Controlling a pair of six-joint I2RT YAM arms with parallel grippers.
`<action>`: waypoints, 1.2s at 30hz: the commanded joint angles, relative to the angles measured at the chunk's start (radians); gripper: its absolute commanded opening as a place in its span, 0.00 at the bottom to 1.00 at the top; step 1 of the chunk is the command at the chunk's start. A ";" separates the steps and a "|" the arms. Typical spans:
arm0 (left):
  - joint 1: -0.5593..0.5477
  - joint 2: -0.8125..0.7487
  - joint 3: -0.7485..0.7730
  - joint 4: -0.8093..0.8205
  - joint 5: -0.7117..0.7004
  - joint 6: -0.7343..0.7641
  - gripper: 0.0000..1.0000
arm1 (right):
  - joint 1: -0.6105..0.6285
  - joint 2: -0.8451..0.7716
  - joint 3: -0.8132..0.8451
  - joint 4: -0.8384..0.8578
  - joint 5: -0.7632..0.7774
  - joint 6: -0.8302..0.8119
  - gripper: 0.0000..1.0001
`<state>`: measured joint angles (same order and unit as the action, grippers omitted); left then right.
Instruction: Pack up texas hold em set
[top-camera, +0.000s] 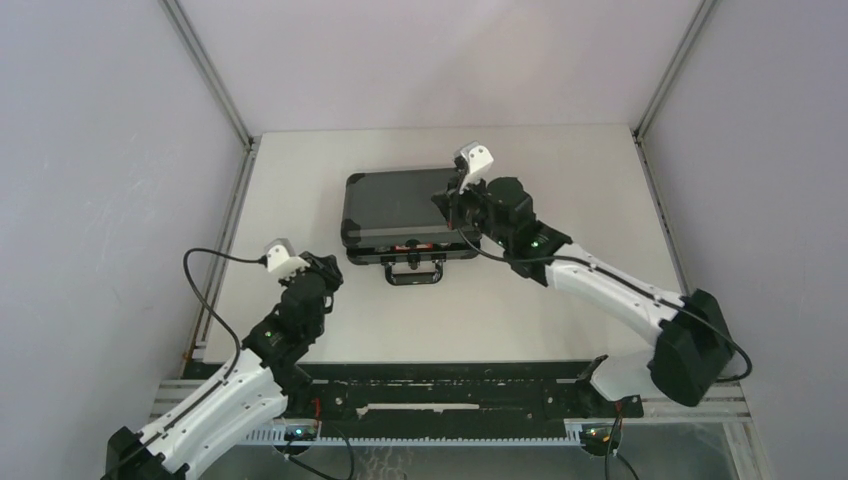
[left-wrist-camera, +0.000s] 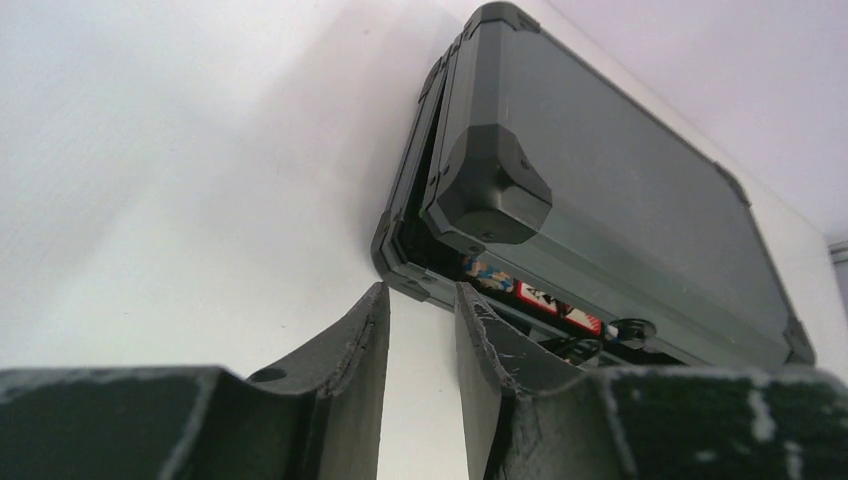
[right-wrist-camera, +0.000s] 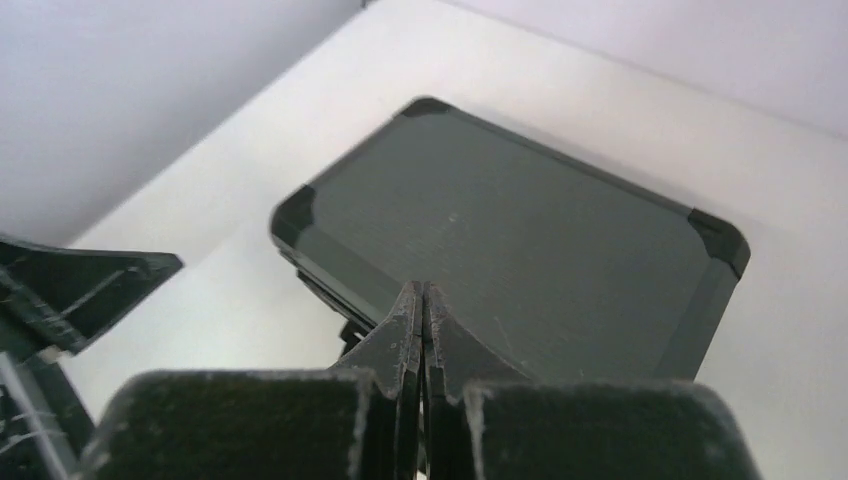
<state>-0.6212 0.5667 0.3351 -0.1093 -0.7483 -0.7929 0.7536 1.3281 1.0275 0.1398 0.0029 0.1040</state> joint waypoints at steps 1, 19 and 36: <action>0.003 0.044 0.022 0.067 0.037 0.044 0.34 | -0.020 0.146 0.017 0.022 -0.046 -0.002 0.00; 0.006 0.134 0.041 0.092 0.108 0.067 0.33 | 0.016 0.327 -0.037 0.091 0.006 0.069 0.00; 0.009 0.138 0.039 0.093 0.101 0.069 0.33 | -0.099 0.530 0.050 0.178 -0.106 0.128 0.00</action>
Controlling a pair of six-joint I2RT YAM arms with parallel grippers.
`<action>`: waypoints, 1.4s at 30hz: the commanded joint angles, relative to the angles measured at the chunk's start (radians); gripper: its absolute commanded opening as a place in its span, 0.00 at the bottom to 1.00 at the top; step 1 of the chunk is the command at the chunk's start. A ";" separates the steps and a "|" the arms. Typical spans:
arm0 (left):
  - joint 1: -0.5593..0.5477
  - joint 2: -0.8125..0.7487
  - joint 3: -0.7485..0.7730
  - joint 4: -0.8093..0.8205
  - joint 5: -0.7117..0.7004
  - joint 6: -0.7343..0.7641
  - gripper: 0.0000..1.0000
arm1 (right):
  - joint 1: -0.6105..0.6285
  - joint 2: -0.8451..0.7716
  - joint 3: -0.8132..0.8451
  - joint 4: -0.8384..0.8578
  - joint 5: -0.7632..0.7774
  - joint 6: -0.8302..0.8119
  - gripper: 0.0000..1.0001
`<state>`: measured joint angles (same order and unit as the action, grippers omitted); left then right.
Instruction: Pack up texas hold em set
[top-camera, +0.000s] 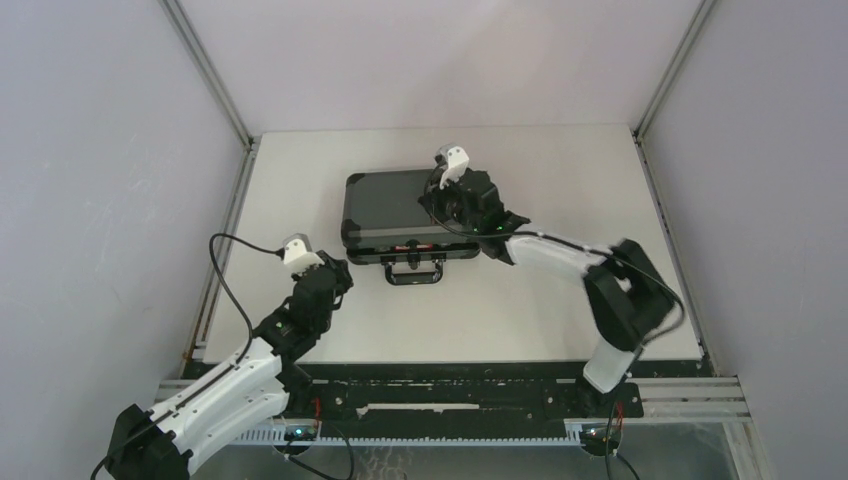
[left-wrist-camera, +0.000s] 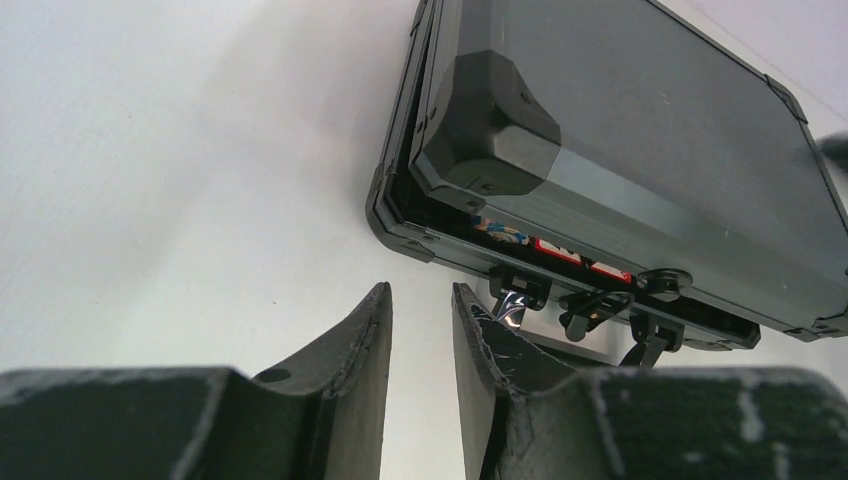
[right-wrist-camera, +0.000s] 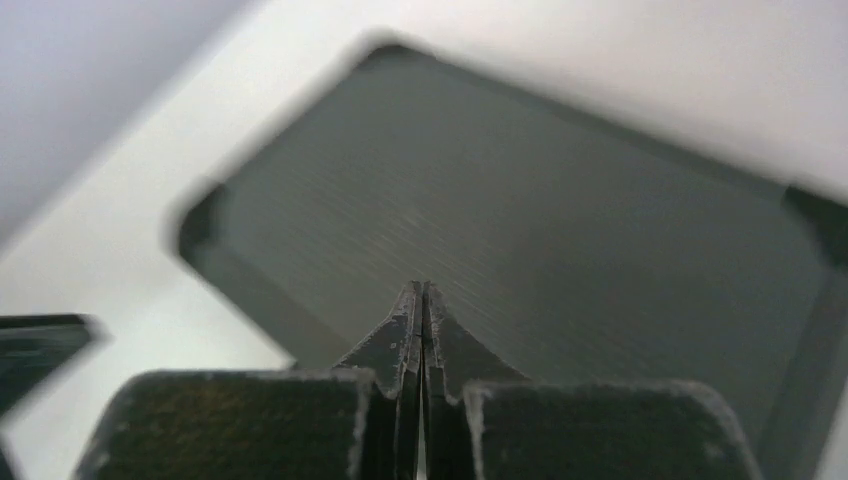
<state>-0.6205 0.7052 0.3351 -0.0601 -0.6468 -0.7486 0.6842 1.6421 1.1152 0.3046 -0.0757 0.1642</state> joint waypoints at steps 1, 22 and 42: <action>0.010 0.002 0.040 0.045 0.001 0.024 0.33 | -0.030 0.258 -0.049 0.031 -0.024 0.087 0.00; 0.016 0.012 0.039 0.056 0.014 0.019 0.33 | 0.133 -0.043 -0.248 0.058 0.013 0.055 0.35; 0.045 0.206 0.080 0.140 0.075 -0.059 0.41 | 0.102 0.017 -0.378 0.160 0.159 0.095 0.01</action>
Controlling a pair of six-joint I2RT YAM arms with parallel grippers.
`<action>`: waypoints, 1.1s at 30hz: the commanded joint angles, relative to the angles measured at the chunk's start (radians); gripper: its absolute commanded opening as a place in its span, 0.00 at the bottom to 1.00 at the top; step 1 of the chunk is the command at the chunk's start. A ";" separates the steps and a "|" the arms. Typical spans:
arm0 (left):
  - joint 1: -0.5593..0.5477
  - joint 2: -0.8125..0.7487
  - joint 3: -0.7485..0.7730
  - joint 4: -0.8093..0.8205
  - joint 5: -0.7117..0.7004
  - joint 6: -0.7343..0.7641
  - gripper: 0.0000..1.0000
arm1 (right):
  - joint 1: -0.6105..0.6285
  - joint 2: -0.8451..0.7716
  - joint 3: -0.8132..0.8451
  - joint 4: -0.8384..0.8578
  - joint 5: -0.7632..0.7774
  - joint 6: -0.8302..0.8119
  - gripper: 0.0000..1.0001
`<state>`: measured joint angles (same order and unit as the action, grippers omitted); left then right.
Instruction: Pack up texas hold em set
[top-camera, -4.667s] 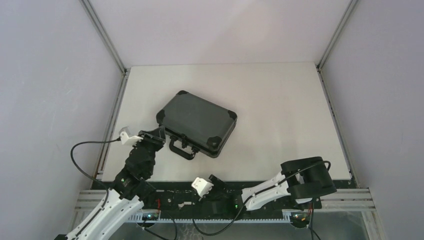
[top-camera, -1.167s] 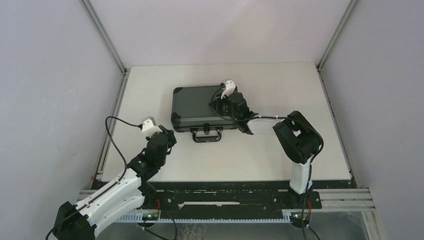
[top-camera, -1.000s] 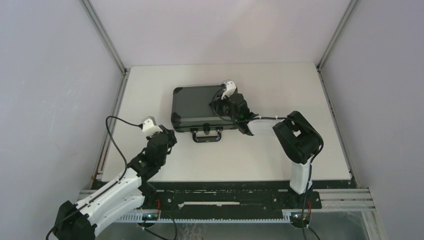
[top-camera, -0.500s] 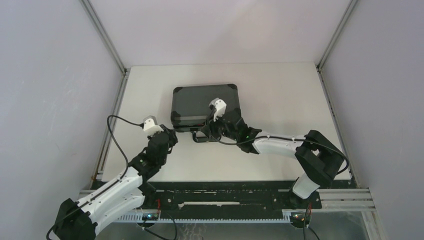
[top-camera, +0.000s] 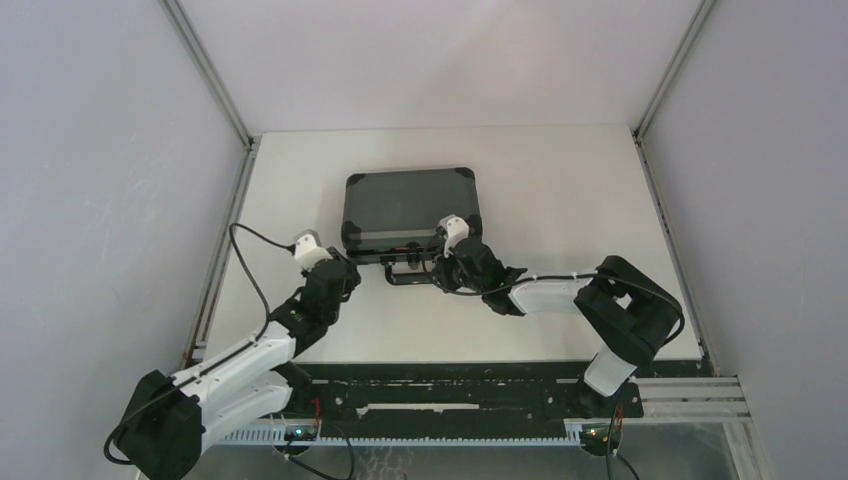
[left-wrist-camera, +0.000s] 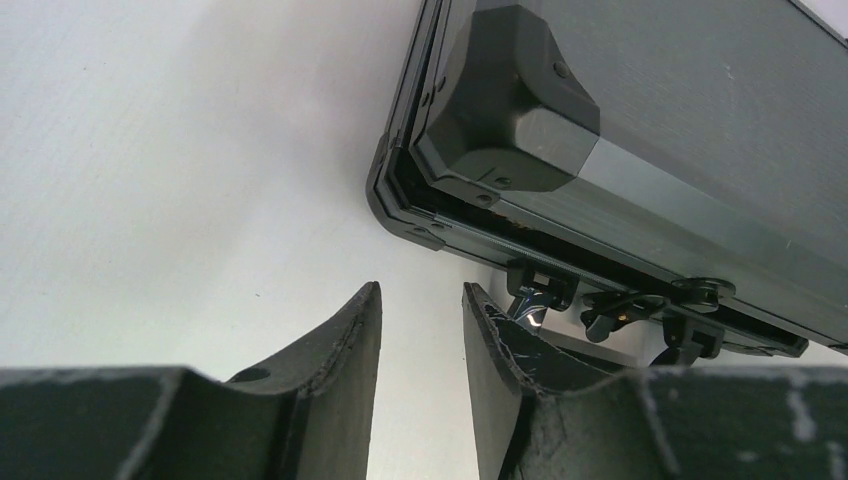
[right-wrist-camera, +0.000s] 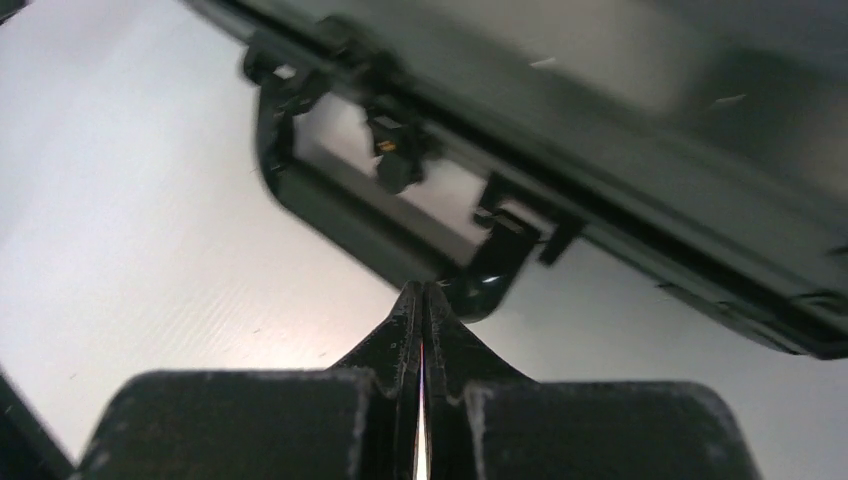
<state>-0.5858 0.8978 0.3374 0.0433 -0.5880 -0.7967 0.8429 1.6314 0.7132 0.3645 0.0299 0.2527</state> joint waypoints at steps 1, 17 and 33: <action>0.011 0.013 0.077 0.036 0.017 -0.010 0.40 | -0.073 0.043 0.036 0.105 0.064 0.000 0.02; 0.025 0.013 0.072 0.032 0.007 0.011 0.40 | -0.150 0.101 0.205 0.116 0.088 -0.089 0.17; 0.059 0.021 0.044 0.171 0.071 0.028 0.48 | -0.152 0.103 0.286 0.196 0.085 -0.164 0.20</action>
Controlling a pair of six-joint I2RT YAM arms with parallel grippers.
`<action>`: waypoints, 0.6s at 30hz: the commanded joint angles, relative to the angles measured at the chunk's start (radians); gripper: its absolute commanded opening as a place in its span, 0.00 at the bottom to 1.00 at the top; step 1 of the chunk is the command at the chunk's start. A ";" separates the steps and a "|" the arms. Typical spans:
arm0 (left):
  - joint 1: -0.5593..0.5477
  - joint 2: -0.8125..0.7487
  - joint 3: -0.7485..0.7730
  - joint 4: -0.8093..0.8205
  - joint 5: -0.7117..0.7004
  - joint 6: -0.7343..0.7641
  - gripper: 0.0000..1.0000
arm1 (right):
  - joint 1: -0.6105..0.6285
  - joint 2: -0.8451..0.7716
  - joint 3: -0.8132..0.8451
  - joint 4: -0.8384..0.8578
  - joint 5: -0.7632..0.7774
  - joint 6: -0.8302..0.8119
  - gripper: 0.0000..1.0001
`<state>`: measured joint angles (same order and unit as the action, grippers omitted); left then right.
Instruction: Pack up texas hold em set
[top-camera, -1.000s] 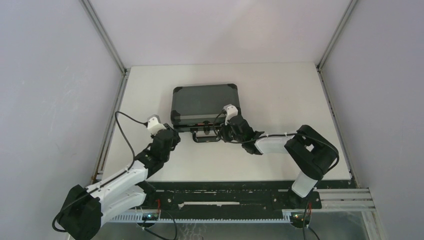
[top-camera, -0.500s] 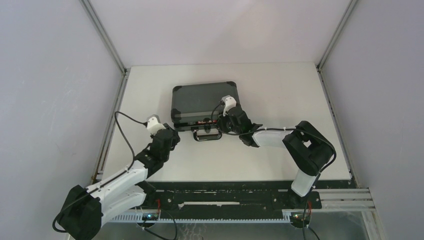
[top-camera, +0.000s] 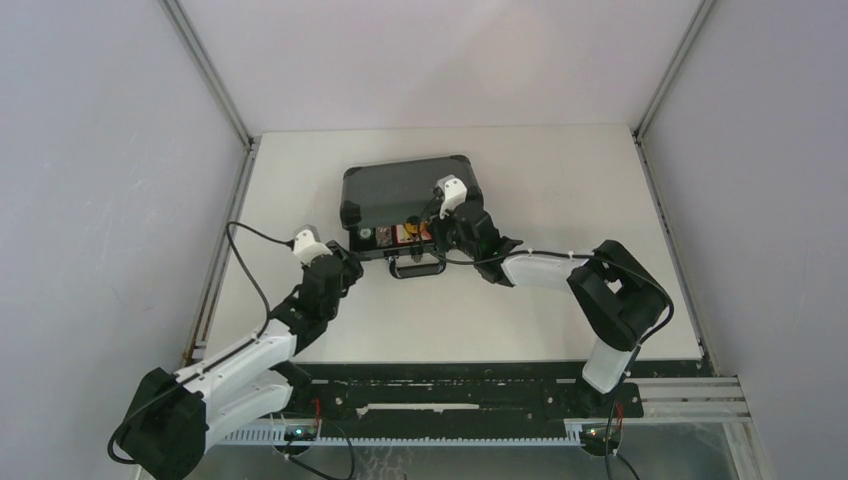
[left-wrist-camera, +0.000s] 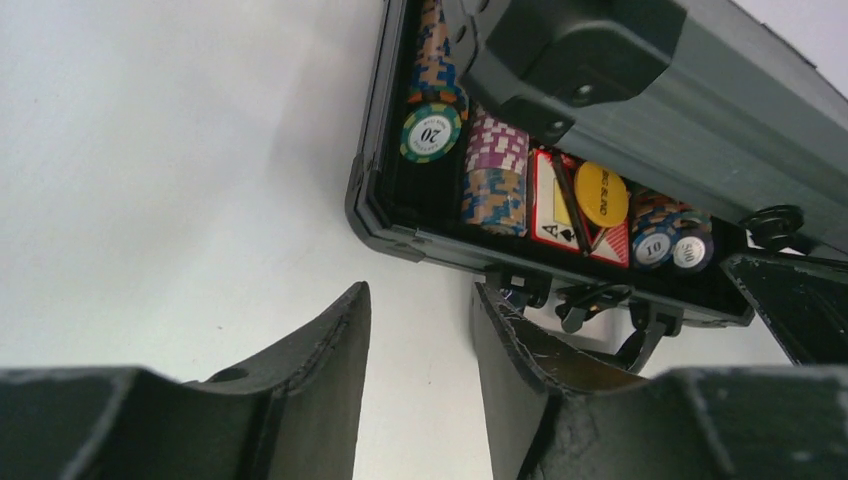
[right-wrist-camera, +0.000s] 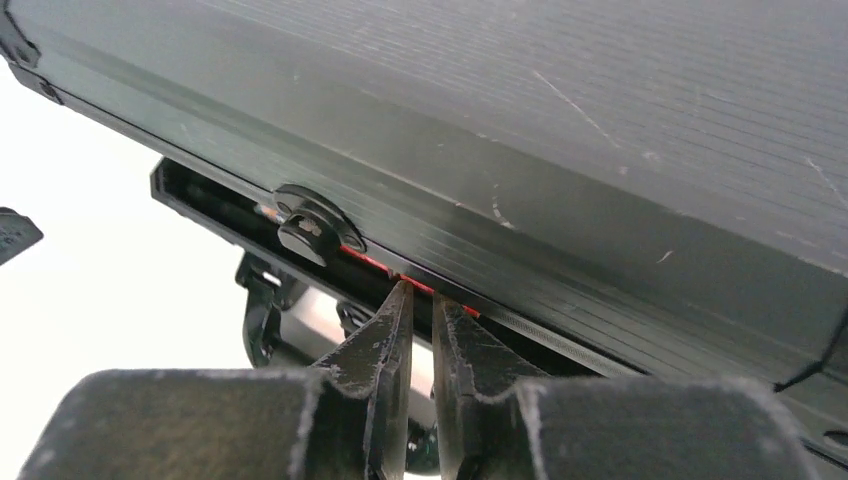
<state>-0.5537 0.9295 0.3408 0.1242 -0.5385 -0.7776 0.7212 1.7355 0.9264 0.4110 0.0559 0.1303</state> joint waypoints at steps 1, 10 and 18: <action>0.033 -0.013 0.042 0.093 0.023 0.009 0.49 | -0.032 0.000 0.078 0.149 0.055 -0.043 0.20; 0.112 0.103 0.112 0.100 0.036 0.001 0.59 | -0.051 0.036 0.119 0.130 0.029 -0.046 0.20; 0.165 0.319 0.248 0.170 0.062 0.012 0.60 | -0.053 0.041 0.118 0.114 0.017 -0.040 0.20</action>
<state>-0.4019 1.1778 0.4870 0.2146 -0.4892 -0.7776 0.6838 1.7786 1.0054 0.4721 0.0551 0.1051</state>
